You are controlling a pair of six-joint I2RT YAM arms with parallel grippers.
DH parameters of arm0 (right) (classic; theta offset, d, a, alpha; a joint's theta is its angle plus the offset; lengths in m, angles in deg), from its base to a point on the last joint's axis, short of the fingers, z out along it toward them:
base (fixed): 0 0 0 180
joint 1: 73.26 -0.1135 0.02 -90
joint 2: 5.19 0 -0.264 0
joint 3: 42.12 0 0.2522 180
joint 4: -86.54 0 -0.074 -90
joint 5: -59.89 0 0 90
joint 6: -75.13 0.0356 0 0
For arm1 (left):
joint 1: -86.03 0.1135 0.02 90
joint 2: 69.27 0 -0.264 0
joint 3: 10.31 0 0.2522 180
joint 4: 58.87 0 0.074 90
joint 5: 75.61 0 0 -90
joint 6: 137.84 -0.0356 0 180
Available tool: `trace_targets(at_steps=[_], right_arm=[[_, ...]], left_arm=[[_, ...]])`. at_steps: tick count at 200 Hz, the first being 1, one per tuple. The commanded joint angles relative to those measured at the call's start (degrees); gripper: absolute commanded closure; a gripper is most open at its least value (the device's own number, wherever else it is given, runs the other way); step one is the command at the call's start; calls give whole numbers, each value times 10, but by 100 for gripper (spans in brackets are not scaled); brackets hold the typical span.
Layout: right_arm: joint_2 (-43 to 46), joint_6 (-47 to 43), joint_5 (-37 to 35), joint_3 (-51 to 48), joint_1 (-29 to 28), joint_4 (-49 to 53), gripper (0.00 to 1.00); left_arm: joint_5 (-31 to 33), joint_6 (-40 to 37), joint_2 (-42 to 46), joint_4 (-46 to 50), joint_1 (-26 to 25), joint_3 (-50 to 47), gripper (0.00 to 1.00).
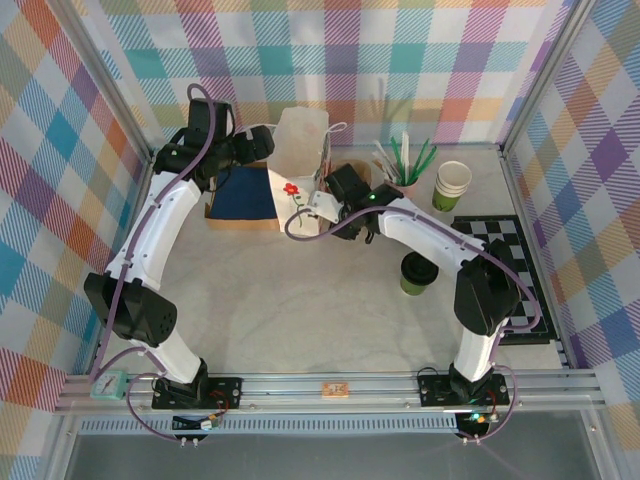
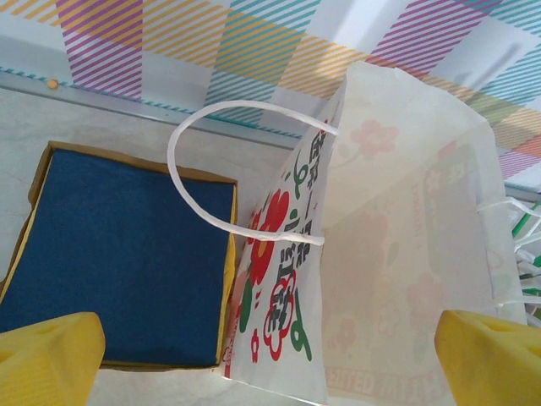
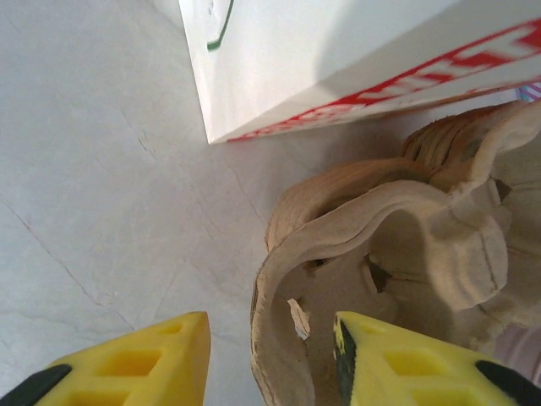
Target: Pack the takeout coffee
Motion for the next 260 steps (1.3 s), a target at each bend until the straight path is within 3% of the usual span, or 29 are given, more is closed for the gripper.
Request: trace_targets(at_steps=[1, 22, 42, 61, 82, 119, 162, 204, 206, 209, 211, 260], right_arm=[[7, 0, 45, 43, 12, 47, 52], [1, 6, 95, 98, 41, 91, 47], [-36, 28, 199, 203, 91, 178, 46], [-62, -17, 243, 245, 115, 213, 44], [-82, -76, 249, 268, 123, 228, 38], [-192, -108, 273, 458, 148, 334, 35], [-230, -161, 266, 475, 151, 332, 35], [-266, -151, 268, 504, 154, 294, 31], [-268, -147, 264, 505, 154, 291, 26], [-271, -144, 259, 507, 154, 286, 4], [-272, -140, 256, 507, 154, 282, 0], [-276, -135, 233, 510, 154, 250, 0]], left_arm=[[-8, 5, 22, -12, 8, -11, 0], [-11, 3, 24, -13, 10, -13, 0], [-17, 4, 27, -15, 14, -16, 0], [-25, 5, 31, -21, 18, -25, 0], [-28, 8, 33, -26, 21, -32, 0], [-31, 8, 37, -28, 24, -42, 0], [-38, 12, 40, -32, 28, -55, 0], [-41, 15, 39, -37, 29, -66, 0], [-41, 15, 39, -38, 30, -67, 0], [-41, 15, 40, -39, 30, -67, 0], [-41, 15, 39, -39, 30, -68, 0], [-43, 16, 32, -43, 36, -70, 0]])
